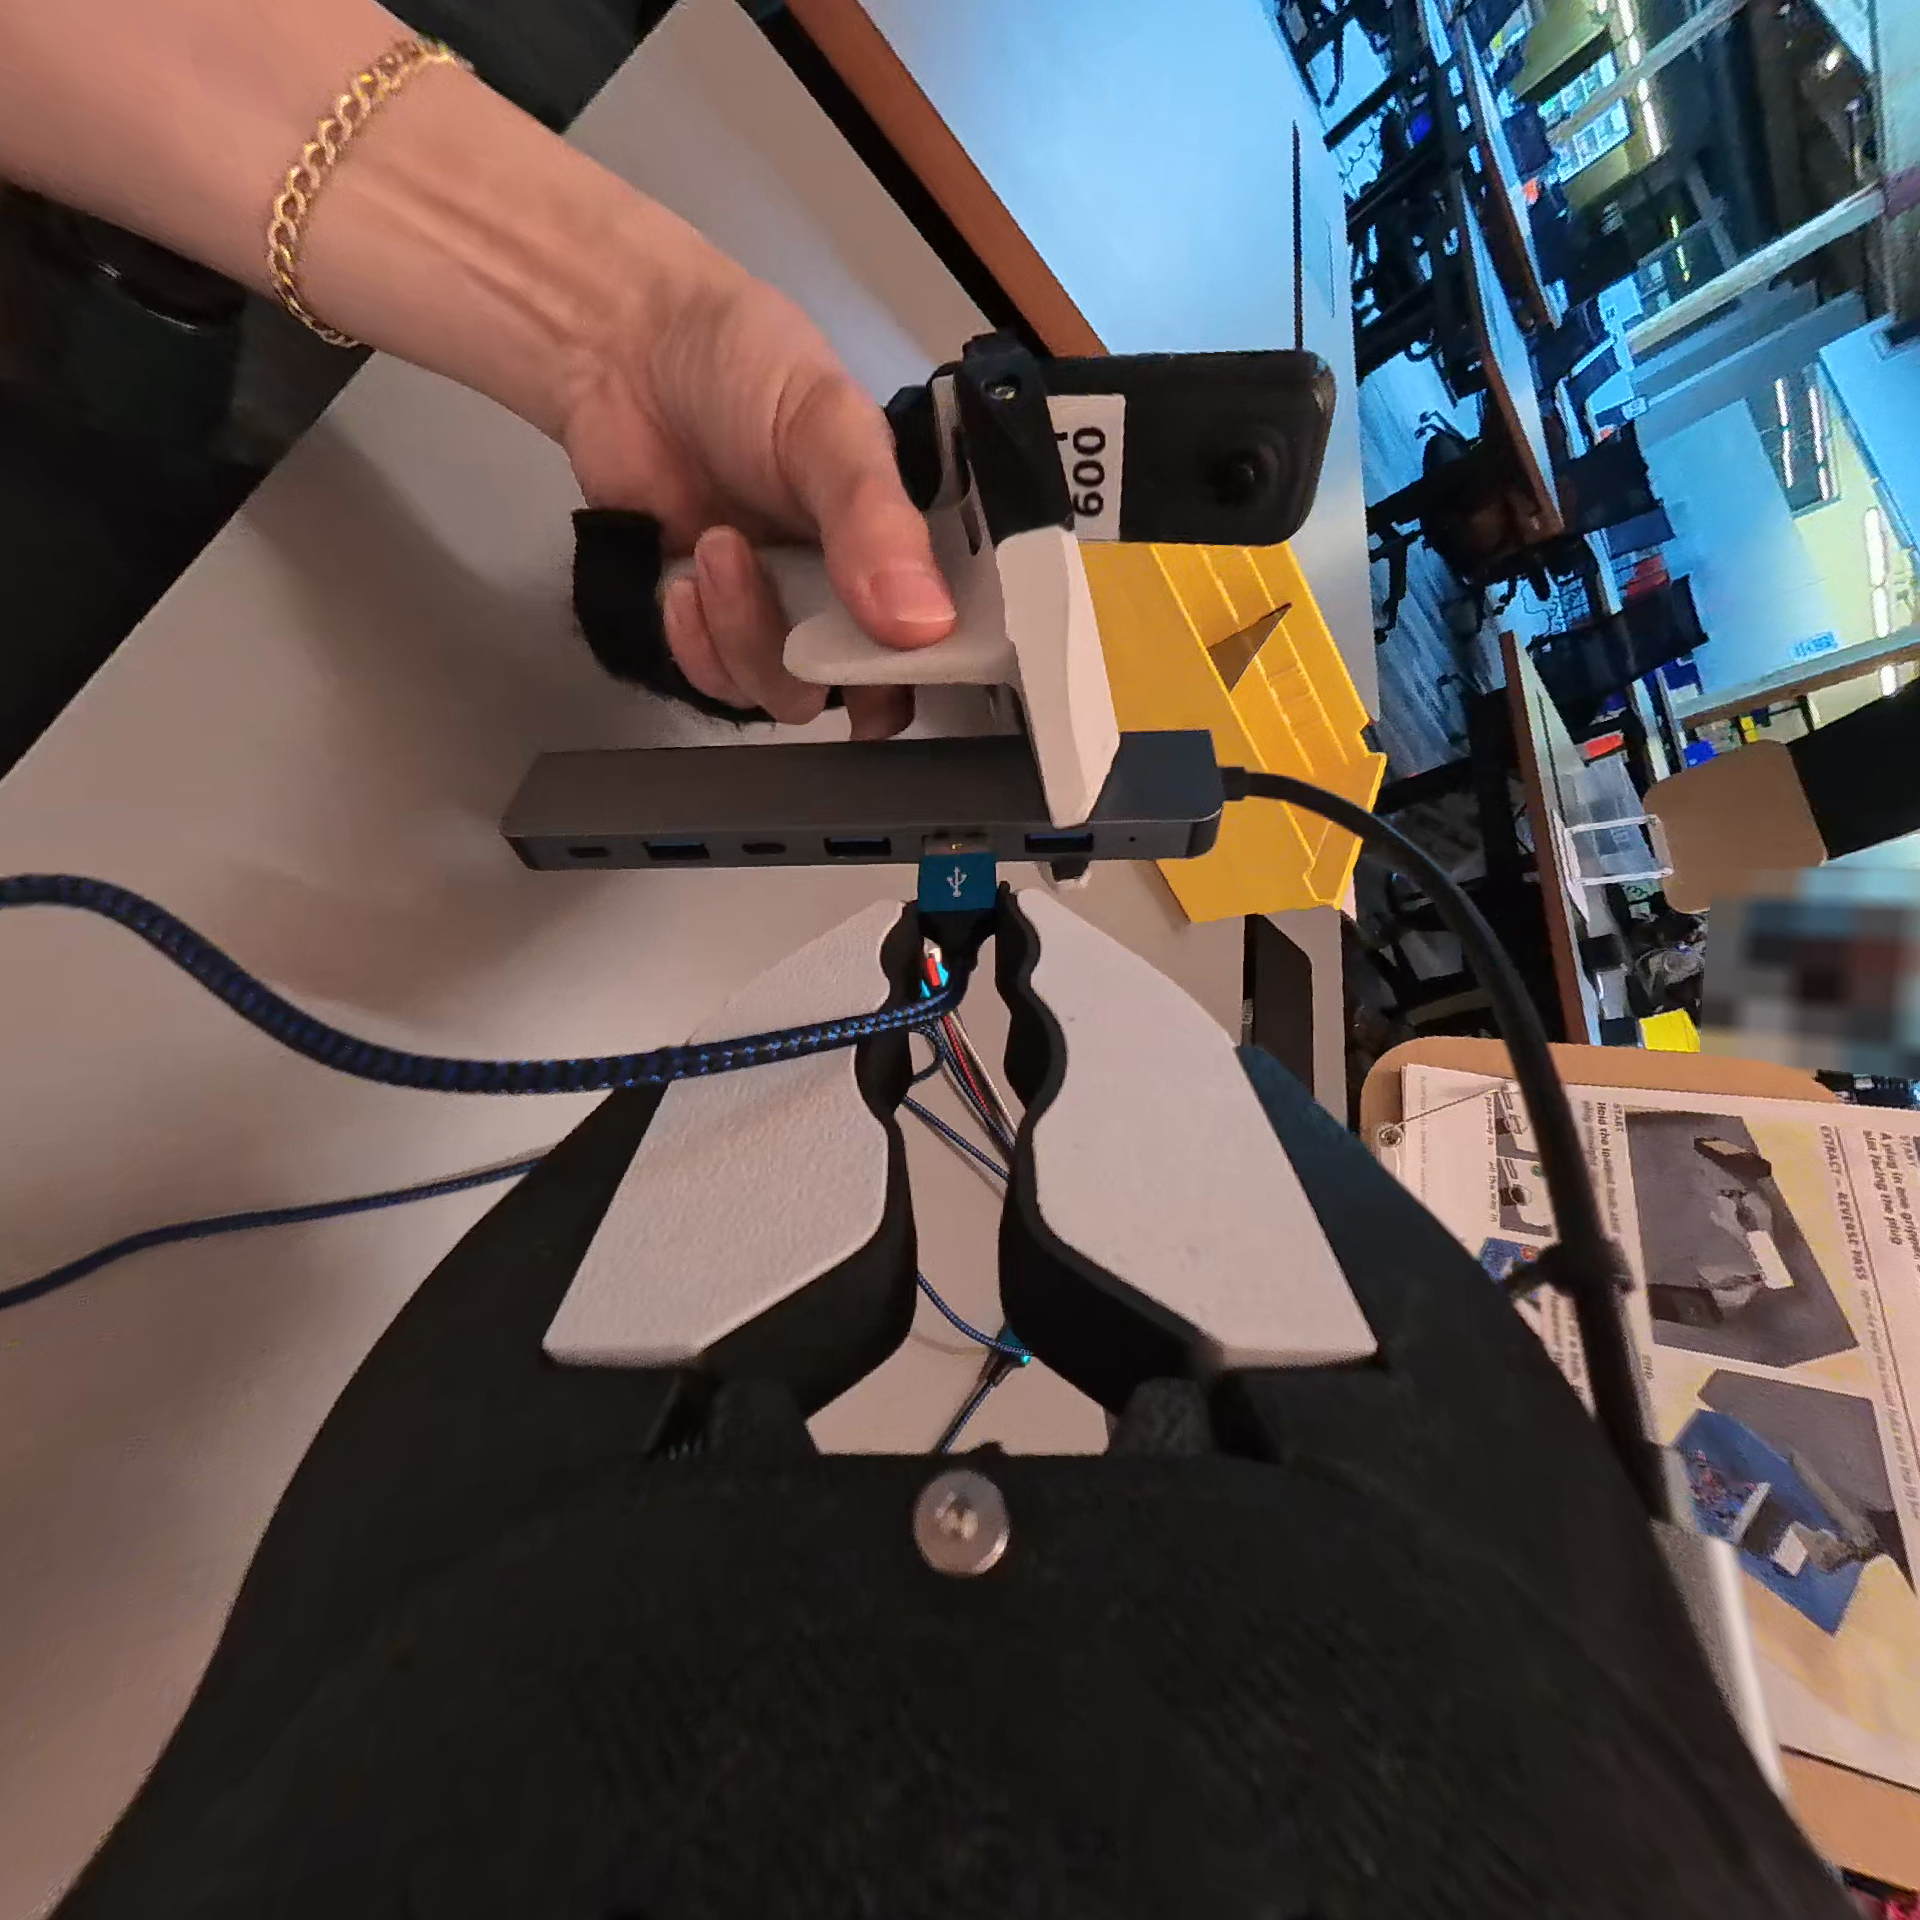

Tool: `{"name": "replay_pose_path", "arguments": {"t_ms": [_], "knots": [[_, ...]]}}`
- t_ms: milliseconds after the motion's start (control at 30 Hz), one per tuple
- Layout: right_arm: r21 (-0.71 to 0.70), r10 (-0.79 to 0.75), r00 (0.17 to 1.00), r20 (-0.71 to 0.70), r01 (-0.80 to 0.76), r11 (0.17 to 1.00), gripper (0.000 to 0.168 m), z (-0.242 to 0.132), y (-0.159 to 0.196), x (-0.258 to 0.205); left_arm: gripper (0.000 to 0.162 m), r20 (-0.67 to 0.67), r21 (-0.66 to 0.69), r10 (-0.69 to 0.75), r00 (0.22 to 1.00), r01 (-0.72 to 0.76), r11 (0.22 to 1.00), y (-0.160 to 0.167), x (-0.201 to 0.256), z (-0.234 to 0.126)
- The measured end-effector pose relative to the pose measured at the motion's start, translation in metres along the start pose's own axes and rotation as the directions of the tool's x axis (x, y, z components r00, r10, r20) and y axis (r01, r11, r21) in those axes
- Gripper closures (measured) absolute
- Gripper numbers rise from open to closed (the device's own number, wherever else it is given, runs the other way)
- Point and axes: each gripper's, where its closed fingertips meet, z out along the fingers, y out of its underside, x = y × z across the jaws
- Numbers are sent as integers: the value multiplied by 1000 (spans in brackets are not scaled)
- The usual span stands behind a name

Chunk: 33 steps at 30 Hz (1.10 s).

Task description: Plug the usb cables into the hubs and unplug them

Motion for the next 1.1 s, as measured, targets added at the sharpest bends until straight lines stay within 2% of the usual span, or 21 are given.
{"name": "replay_pose_path", "arguments": {"t_ms": [267, 433, 600, 700, 767, 833, 867, 933, 1000, 1033, 1100], "knots": [[-37, -11, 999, 42, 13, 999, 154, 2, 4, -2, 152, -52, -12, -74, 996, 73, 997, 5, -7, -2], [-66, 22, 1000, -18, -23, 998, 154, 10, 16, -3, 152, 42, -27, 9, 999, -7, 1000, 7, -19, -10], [-6, 55, 998, -22, -55, 998, 154, 3, 7, -1, 152, 31, -89, 43, 999, -40, 995, 7, -8, -8], [-23, 32, 999, 33, -31, 999, 154, -1, 10, 0, 152, 21, -106, -4, 1000, 6, 994, 11, -7, -5], [-62, -34, 991, 127, 42, 997, 154, 2, 17, -16, 152, 42, -179, -22, 999, 29, 983, 26, -14, -5], [-73, -14, 990, 141, 24, 997, 154, -3, 17, -15, 151, 16, -184, -48, 999, 50, 982, 30, -14, -3], [-80, -1, 993, 122, 11, 997, 154, -9, 18, -10, 151, 23, -192, -43, 999, 47, 980, 29, -16, -5], [-85, 25, 999, -27, -27, 996, 154, -37, 27, 24, 152, 89, -214, -13, 996, 31, 976, 26, -25, -24], [-1, 124, 992, -18, -124, 992, 155, -61, 27, 31, 152, 103, -98, -26, 994, 36, 995, 1, -23, -39], [-58, 148, 989, -1, -148, 987, 154, -65, 40, 28, 152, 121, -89, 2, 993, 9, 996, -5, -21, -42], [-196, 126, 989, -78, -139, 971, 155, -63, 73, 31, 152, 168, -102, 63, 984, -47, 994, -10, -18, -46]]}}
